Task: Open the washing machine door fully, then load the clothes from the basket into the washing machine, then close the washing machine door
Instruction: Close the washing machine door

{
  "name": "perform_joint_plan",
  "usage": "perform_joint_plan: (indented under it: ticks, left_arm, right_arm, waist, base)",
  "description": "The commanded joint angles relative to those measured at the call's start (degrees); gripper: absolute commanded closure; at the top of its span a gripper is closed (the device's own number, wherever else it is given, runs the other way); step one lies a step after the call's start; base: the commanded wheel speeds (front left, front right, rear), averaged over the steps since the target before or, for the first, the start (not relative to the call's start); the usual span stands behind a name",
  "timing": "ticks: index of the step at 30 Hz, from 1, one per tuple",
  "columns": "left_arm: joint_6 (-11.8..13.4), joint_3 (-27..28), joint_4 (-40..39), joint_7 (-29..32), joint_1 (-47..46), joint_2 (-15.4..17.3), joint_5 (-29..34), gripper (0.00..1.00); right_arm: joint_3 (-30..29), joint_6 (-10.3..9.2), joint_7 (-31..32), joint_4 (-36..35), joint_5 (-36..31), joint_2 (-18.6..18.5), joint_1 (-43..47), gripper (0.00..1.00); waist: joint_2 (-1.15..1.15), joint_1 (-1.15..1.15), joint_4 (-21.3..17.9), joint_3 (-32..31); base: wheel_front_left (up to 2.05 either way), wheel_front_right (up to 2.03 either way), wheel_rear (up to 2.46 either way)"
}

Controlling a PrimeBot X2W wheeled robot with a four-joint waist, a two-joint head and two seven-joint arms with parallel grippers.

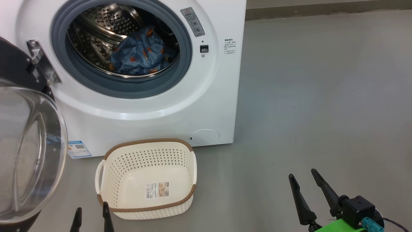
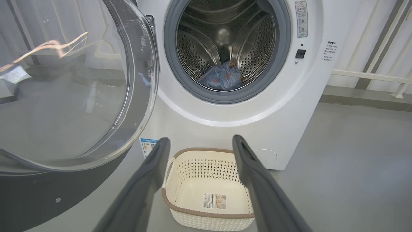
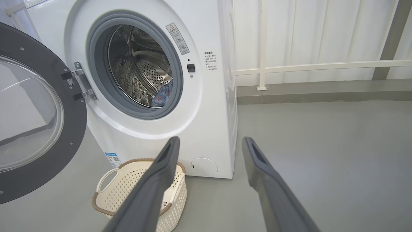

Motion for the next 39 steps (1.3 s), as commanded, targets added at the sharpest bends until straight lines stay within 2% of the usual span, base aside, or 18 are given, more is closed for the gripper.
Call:
perform_joint_plan:
  ticks: [1,12,18,24,39]
  left_arm:
    - [0.38,1.64,-1.53,-0.32,-1.15,0.84,0.29,0.00]
    - [0.36,1.62,-1.33,-0.32,-1.26,0.84,0.63,0.00]
    - [0.39,1.61,-1.37,-0.32,-1.39,0.84,0.92,0.00]
    - [0.96,1.27,-1.81,-0.32,-1.23,0.84,0.97,0.00]
    - [1.85,0.01,-2.15,-0.32,0.46,0.84,1.98,0.00]
  right_arm:
    - [1.44,0.09,-0.28,-1.47,0.38,-0.15,-0.70,0.00]
    - [1.27,0.09,-0.28,-1.57,0.35,-0.08,-0.55,0.00]
    - [1.03,0.09,-0.28,-1.51,0.23,-0.21,-0.18,0.00]
    - [1.64,0.09,-0.28,-1.26,0.41,-0.73,-0.54,0.00]
    - [3.67,0.09,-0.28,-0.93,1.21,-1.43,-1.04,0.00]
  waist:
    - [0.00,0.00,0.12,0.04]
    - [0.00,0.00,0.89,0.19]
    - [0.00,0.00,3.45,0.08]
    - [0.00,0.00,8.65,-0.57]
    - [0.00,0.00,25.69,-2.95]
  base:
    - [0.00,0.00,0.00]
    - [0.00,0.00,0.00]
    - [0.00,0.00,0.00]
    - [0.00,0.00,0.00]
    - [0.00,0.00,0.00]
